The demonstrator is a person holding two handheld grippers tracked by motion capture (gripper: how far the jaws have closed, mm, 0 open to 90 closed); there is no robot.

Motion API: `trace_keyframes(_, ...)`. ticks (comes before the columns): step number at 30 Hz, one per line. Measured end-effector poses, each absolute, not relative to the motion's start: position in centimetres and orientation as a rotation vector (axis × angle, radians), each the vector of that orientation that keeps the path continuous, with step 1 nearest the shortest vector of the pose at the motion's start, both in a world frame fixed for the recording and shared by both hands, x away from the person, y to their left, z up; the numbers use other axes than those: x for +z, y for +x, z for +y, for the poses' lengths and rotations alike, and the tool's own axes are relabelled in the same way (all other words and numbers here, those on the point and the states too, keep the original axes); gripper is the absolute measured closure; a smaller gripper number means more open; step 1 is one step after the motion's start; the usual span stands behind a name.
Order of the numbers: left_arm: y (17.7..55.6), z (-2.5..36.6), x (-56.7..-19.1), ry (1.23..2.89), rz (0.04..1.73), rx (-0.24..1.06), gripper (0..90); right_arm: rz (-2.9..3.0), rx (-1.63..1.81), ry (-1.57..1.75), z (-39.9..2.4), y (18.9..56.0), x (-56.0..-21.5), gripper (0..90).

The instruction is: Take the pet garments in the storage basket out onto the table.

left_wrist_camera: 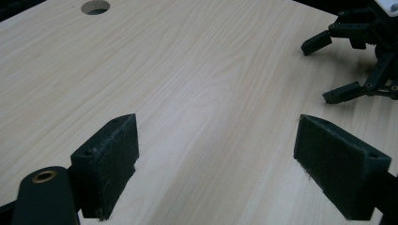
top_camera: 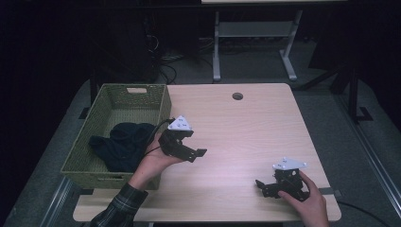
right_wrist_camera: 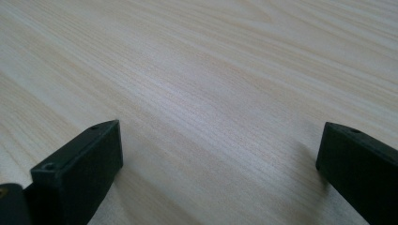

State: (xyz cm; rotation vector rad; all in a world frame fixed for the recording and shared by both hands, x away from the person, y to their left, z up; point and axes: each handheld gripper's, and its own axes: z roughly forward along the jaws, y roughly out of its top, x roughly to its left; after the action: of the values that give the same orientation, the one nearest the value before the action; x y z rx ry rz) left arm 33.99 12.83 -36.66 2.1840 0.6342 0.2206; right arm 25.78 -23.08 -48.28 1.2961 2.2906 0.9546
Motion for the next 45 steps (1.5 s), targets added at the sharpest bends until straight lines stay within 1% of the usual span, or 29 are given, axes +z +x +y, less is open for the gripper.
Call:
trace_keyframes(12, 34.6, 13.1, -35.1, 2.179, 0.622, 0.237, 14.0, 2.29, 0.955, 1.297, -23.1, 25.8, -48.3, 0.5)
trace_keyframes(19, 34.9, 14.8, -34.1, 2.147, 0.643, 0.258, 14.1, 2.289, 0.956, 1.293, -23.1, 25.8, -48.3, 0.5)
trace_keyframes(26, 35.3, 16.2, -34.1, 2.155, 0.667, 0.262, 14.1, 2.29, 0.957, 1.289, -23.1, 25.8, -48.3, 0.5)
trace_keyframes(45, 35.7, 20.4, -33.4, 2.111, 0.746, 0.304, 14.1, 2.289, 0.958, 1.294, -23.1, 25.8, -48.3, 0.5)
